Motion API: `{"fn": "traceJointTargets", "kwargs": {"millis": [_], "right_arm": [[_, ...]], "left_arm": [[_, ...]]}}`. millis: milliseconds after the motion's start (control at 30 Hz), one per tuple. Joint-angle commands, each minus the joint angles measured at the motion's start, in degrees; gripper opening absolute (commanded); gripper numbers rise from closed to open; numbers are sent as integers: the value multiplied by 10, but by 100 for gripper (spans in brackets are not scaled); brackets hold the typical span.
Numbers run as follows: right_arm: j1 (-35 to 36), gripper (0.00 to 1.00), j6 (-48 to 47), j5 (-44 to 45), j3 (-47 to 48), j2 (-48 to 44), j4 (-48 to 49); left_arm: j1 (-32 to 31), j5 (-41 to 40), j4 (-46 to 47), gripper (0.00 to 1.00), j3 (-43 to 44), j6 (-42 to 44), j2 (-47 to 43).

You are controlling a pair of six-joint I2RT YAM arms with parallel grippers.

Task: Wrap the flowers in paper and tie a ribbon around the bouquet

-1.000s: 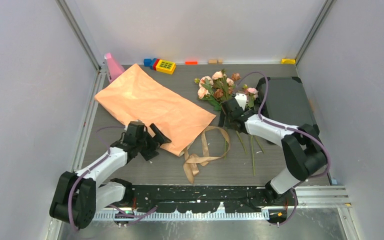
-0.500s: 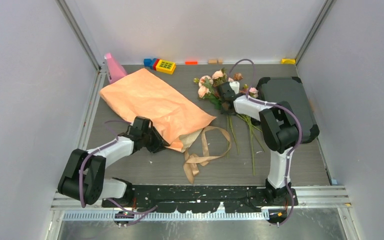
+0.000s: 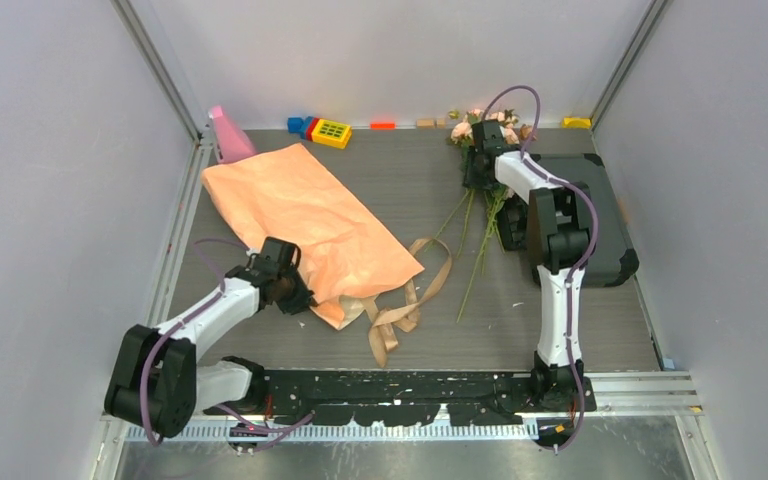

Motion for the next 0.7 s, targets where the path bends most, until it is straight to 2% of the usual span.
{"fn": "traceJointTargets", "kwargs": {"millis": [0, 100, 267, 333, 467, 667], "right_arm": [[18, 49, -30, -63, -30, -99, 17], [39, 60, -1, -66, -114, -196, 30], [118, 78, 77, -3, -290, -344, 15], [168, 80, 121, 11, -345, -386, -3], [241, 86, 209, -31, -414, -431, -35], [345, 87, 301, 8, -463, -440, -56]], "left_arm": [[-2, -70, -53, 17, -2, 14, -50], [-2, -90, -64, 17, 7, 18, -66], [-2, -102, -70, 17, 25, 29, -67], [-1, -105, -72, 17, 31, 33, -66], [-1, -108, -74, 16, 31, 34, -65], [-1, -111, -77, 16, 23, 33, -61]]}}
